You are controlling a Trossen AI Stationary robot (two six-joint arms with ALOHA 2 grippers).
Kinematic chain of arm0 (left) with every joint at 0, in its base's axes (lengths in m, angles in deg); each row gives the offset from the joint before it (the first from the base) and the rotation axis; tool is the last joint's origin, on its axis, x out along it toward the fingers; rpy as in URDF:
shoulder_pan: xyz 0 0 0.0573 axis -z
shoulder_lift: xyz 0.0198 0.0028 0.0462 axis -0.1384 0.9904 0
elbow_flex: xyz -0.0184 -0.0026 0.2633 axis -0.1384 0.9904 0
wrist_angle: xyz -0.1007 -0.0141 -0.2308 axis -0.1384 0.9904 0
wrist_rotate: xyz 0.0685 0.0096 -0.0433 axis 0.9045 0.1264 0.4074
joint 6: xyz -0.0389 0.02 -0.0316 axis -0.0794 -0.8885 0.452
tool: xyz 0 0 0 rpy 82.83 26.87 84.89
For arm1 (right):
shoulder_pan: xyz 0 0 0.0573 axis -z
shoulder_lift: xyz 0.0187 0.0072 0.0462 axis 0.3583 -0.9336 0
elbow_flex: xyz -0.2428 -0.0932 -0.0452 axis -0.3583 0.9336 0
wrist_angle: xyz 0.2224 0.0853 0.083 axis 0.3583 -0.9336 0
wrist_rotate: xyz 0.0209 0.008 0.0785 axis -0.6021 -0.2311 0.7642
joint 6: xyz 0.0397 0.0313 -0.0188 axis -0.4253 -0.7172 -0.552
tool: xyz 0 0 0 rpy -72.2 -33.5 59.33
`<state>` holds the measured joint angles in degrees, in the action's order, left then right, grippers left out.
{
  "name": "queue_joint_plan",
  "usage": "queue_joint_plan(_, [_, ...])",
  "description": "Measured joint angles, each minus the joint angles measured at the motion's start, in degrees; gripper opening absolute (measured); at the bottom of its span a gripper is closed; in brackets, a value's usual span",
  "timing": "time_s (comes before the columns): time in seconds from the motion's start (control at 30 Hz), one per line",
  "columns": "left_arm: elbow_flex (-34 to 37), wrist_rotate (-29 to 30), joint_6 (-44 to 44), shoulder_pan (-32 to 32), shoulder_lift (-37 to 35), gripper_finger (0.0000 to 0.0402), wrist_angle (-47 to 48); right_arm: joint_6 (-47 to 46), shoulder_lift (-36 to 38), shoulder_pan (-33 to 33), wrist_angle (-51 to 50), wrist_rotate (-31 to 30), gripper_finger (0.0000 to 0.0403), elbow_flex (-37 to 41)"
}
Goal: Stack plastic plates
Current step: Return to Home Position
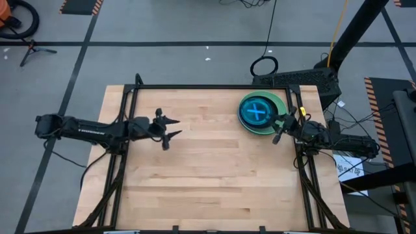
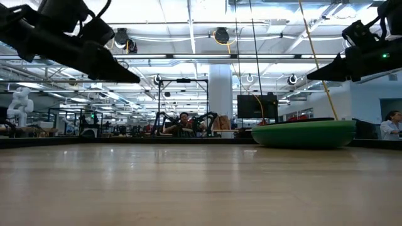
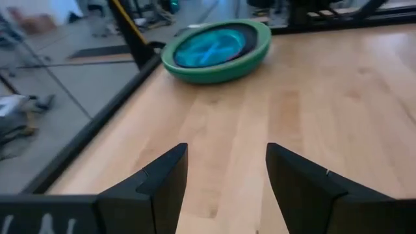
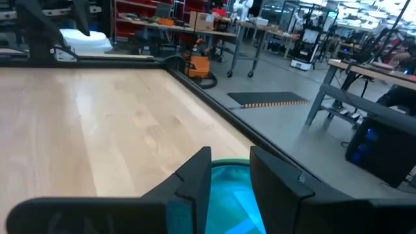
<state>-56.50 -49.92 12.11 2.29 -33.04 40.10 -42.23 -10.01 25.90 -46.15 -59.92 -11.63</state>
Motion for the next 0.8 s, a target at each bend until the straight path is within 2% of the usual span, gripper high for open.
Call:
queue_joint_plan(0.1, [1.0, -7.7, -0.4, -4.1, -0.2, 0.0214, -0.3, -0.6, 0.0, 0.0, -0.7, 0.0, 0.0098, 0.0])
queue_joint_plan(0.23, [4.1, -17.2, -0.8, -9.5, -0.1, 0.0214, -5.9, -0.7, 0.0, 0.0, -1.0, -0.8, 0.0098, 0.0])
queue_joint_plan(0.3, [6.3, -20.7, -1.0, -11.8, -0.1, 0.0214, -10.3, -2.5, 0.0, 0.0, -1.0, -4.7, 0.0098, 0.0])
queue_joint_plan(0.4, [8.8, -26.2, -0.9, -15.3, -0.1, 0.0214, -15.0, -7.3, 0.0, 0.0, -0.3, -14.1, 0.0098, 0.1])
queue_joint_plan(0.47, [9.6, -28.3, 0.2, -17.5, -0.1, 0.0214, -15.4, -8.5, 0.0, 0.0, -0.4, -17.5, 0.0098, 0.1])
queue_joint_plan(0.67, [11.6, -33.0, 0.6, -22.4, -0.1, 0.0214, -15.7, -8.1, -0.2, 0.0, 3.5, -20.8, 0.0098, 2.7])
queue_joint_plan(0.8, [13.2, -34.5, 1.2, -24.7, -0.1, 0.0214, -15.9, -3.6, -1.7, 0.0, 7.8, -16.7, 0.0098, 3.6])
